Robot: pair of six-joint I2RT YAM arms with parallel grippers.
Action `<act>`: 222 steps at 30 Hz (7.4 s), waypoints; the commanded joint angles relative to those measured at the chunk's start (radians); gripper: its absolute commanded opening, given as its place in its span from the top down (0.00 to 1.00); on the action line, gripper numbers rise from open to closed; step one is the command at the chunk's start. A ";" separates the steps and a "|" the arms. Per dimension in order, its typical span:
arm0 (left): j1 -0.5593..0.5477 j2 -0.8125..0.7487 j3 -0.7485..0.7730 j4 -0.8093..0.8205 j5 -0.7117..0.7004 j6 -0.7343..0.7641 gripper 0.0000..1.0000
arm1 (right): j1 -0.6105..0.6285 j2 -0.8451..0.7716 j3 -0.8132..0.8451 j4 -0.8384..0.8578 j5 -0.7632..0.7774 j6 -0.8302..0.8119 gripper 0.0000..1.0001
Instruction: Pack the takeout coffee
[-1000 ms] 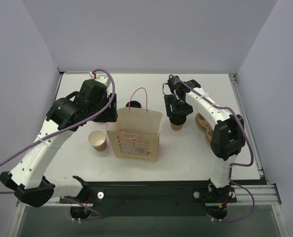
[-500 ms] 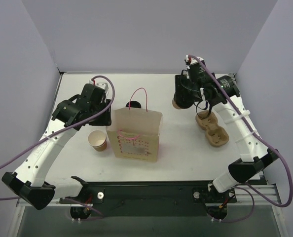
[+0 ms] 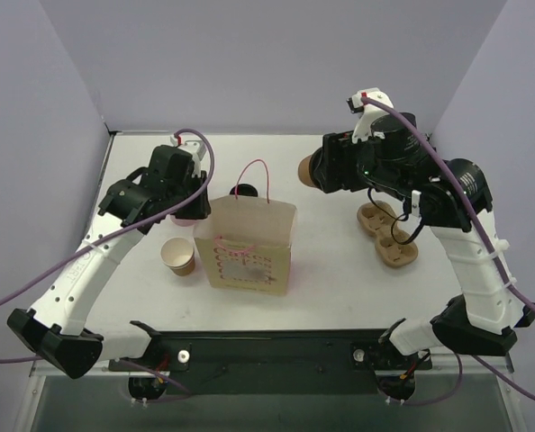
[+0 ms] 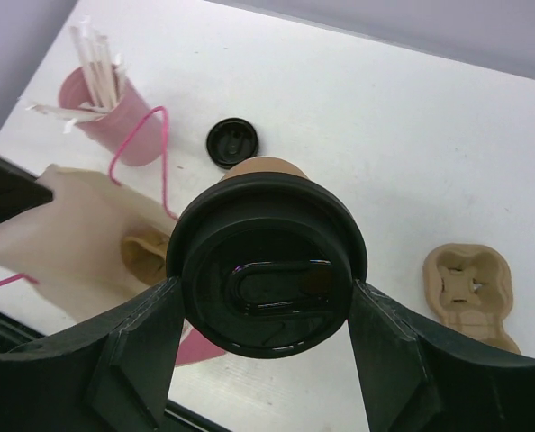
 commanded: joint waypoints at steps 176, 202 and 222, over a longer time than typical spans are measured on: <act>-0.015 -0.502 -0.552 0.316 0.205 -0.107 0.55 | 0.424 -0.059 -1.141 1.083 0.223 -0.898 0.59; -0.024 -0.470 -0.640 0.468 0.252 -0.155 0.94 | 0.376 -0.069 -1.131 1.072 0.142 -0.962 0.58; -0.024 -0.508 -0.704 0.511 0.349 -0.113 1.00 | 0.315 0.012 -1.106 1.010 0.053 -1.181 0.60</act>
